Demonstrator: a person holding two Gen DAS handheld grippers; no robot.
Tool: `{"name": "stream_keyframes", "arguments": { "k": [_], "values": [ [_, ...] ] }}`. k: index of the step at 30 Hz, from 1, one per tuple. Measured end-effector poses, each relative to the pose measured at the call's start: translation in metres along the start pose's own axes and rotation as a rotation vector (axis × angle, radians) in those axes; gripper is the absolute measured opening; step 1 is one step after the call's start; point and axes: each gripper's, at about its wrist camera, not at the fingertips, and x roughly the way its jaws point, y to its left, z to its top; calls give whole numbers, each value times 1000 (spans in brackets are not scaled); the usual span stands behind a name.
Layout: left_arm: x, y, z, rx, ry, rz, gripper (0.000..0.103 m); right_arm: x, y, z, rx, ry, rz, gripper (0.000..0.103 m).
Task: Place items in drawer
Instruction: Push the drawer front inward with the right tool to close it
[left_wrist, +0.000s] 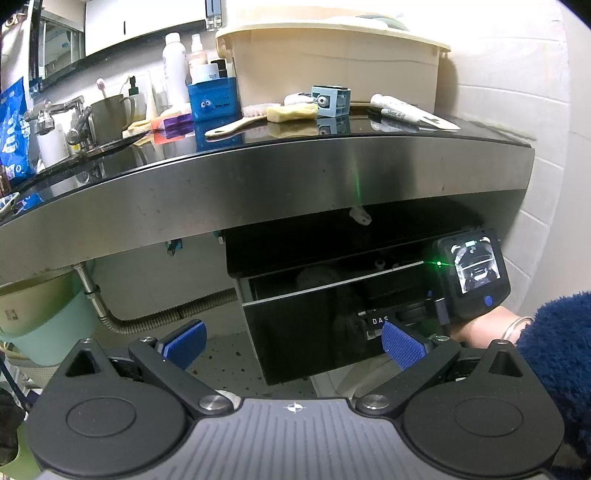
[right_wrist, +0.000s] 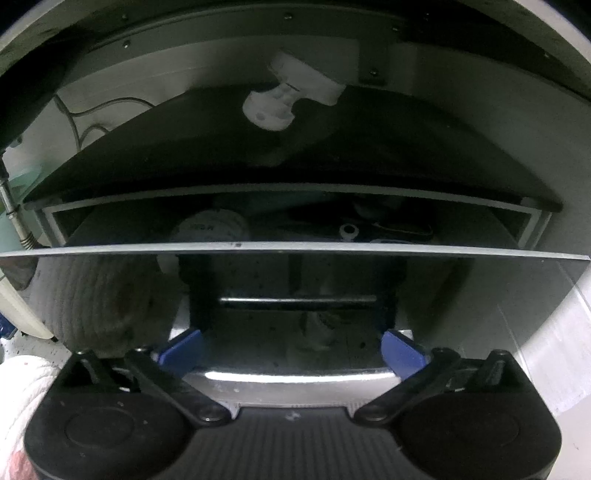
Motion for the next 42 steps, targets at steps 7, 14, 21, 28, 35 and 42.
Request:
{"name": "stream_keyframes", "arguments": {
  "k": [7, 14, 21, 28, 35, 42],
  "values": [
    [0, 0, -1, -1, 4, -1, 102, 0, 0, 2, 0, 2, -1, 103],
    [1, -1, -1, -1, 7, -2, 103, 4, -1, 3, -1, -3, -1, 103],
    [1, -4, -2, 6, 13, -7, 102, 7, -1, 4, -1, -7, -2, 103],
    [1, -4, -3, 3, 19, -5, 102, 13, -1, 9, -2, -4, -3, 103],
    [2, -5, -3, 9, 21, -9, 102, 14, 1, 9, -2, -8, -4, 103],
    [2, -6, -3, 16, 24, -11, 102, 15, 1, 10, -3, -15, -4, 103]
  ]
}}
